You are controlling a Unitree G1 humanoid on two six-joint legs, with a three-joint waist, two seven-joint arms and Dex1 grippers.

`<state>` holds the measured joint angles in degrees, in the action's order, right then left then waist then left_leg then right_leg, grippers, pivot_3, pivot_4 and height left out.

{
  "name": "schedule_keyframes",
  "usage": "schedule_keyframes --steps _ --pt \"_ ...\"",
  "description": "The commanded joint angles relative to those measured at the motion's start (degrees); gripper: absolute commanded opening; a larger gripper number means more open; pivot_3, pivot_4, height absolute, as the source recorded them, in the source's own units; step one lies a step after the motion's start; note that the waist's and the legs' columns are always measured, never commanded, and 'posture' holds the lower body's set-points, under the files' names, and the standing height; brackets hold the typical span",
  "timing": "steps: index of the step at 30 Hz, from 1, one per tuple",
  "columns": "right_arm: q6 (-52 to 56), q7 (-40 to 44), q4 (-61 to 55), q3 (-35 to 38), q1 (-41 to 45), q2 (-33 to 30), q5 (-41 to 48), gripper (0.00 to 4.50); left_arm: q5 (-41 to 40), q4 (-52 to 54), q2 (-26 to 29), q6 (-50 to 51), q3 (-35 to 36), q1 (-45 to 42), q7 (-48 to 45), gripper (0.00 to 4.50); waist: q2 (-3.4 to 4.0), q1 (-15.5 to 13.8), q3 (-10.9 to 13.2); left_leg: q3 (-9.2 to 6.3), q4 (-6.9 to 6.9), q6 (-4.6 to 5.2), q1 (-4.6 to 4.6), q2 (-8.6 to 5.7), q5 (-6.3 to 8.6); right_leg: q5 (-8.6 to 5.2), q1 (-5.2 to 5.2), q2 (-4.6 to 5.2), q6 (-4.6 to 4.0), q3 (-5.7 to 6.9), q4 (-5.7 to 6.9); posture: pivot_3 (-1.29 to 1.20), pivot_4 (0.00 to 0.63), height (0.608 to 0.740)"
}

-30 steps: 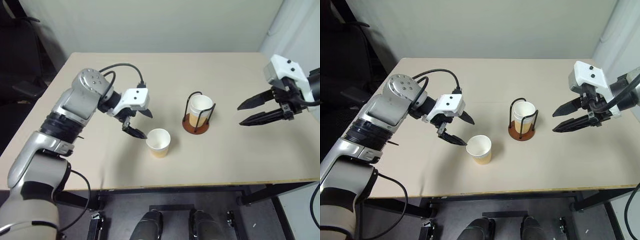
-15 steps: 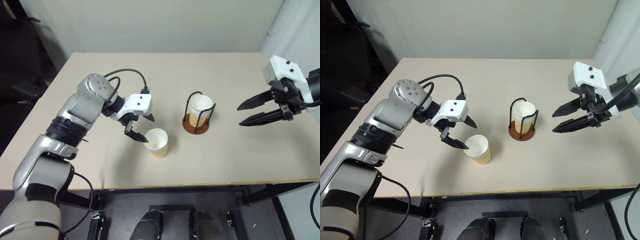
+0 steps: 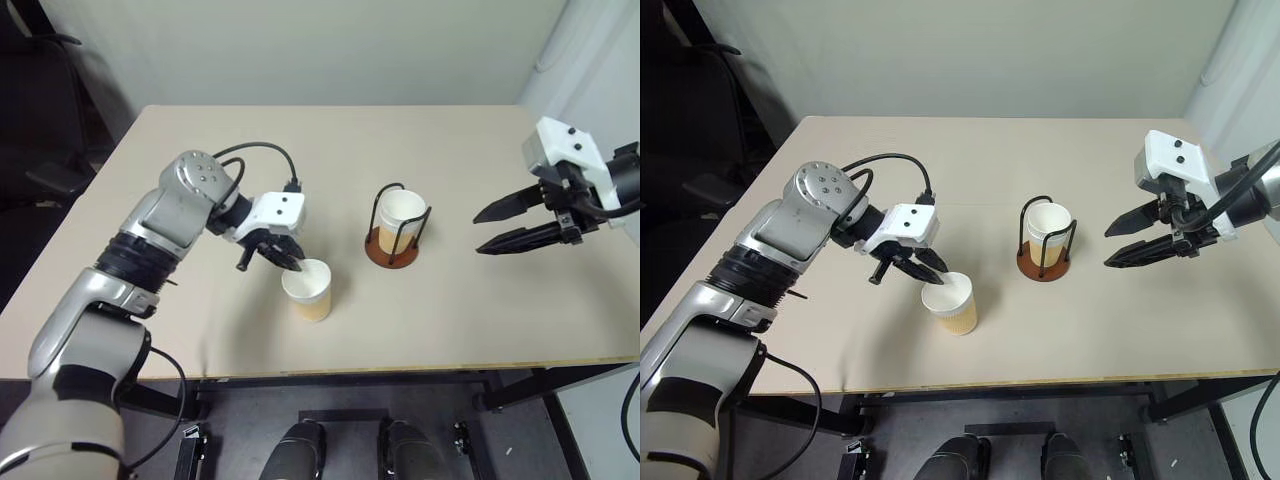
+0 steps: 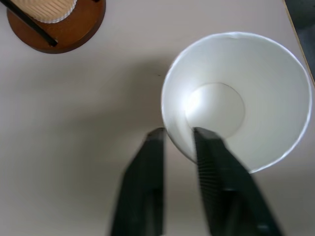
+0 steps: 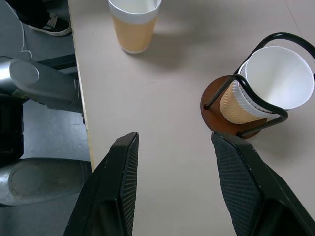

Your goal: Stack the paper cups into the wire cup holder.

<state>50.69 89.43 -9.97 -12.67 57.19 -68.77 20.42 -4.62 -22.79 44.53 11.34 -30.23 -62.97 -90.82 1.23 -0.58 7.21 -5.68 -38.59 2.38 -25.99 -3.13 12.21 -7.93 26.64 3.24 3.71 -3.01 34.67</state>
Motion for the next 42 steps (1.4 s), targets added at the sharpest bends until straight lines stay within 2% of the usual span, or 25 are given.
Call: schedule_keyframes --steps 1,17,29,33,36,41,42 --pt "-0.6 -0.5 -0.9 2.0 0.3 -0.8 0.4 2.33 -1.1 -0.4 1.0 -0.8 -0.2 -2.7 -1.7 0.05 0.0 0.0 0.0 0.0 0.0 0.0 -0.01 0.0 0.0 0.0 0.0 0.0 0.0 0.0 0.0 0.0 0.15 0.74" --pt "-1.7 -1.5 -0.5 2.5 -0.3 -1.0 0.3 2.33 -2.7 -5.7 0.4 -1.7 -2.0 -7.3 -1.7 0.05 0.0 0.0 0.0 0.0 -0.01 0.01 -0.02 0.0 0.01 0.0 0.0 0.0 0.01 0.0 0.0 0.0 0.15 0.74" --pt "-1.7 -2.0 -0.7 2.5 -0.4 -0.8 0.6 2.33 -3.7 -5.8 1.4 -2.6 -3.5 -7.5 -1.7 0.05 0.0 0.0 0.0 0.0 -0.01 0.01 -0.02 0.0 0.01 -0.01 0.0 0.0 0.02 0.0 0.0 0.0 0.15 0.74" --pt "-1.6 -2.0 -0.7 2.5 -0.3 -0.8 0.6 2.33 -0.2 -7.5 0.1 -4.5 -2.0 -7.4 -1.7 0.05 -0.01 -0.1 0.0 0.0 -0.02 0.02 -0.02 0.0 0.0 -0.02 0.0 0.0 0.03 0.0 0.0 0.0 0.15 0.74" --pt "-1.6 -2.0 -0.8 2.5 -0.4 -0.9 0.7 2.33 0.8 -8.0 -0.1 -6.1 -1.6 -7.3 -1.7 0.61 -0.01 0.0 0.0 0.01 -0.03 0.02 -0.02 0.0 0.0 -0.01 0.0 0.0 0.03 0.0 0.01 0.0 0.15 0.74" --pt "-1.8 -1.9 -0.5 2.4 -0.4 -0.9 0.6 2.33 1.2 -8.2 0.0 -7.8 -1.7 -6.9 -1.7 2.34 -0.01 -0.1 0.0 0.0 -0.03 0.02 -0.02 0.0 0.0 -0.02 0.0 0.0 0.04 0.0 0.01 0.0 0.15 0.74" --pt "-1.7 -1.9 -0.6 2.5 -0.4 -1.0 0.6 2.33 1.2 -8.2 0.1 -7.9 -1.7 -6.8 -1.7 2.34 -0.01 -0.1 0.0 0.0 -0.03 0.02 -0.02 0.0 0.0 -0.02 0.0 0.0 0.04 0.0 0.01 0.0 0.15 0.74"
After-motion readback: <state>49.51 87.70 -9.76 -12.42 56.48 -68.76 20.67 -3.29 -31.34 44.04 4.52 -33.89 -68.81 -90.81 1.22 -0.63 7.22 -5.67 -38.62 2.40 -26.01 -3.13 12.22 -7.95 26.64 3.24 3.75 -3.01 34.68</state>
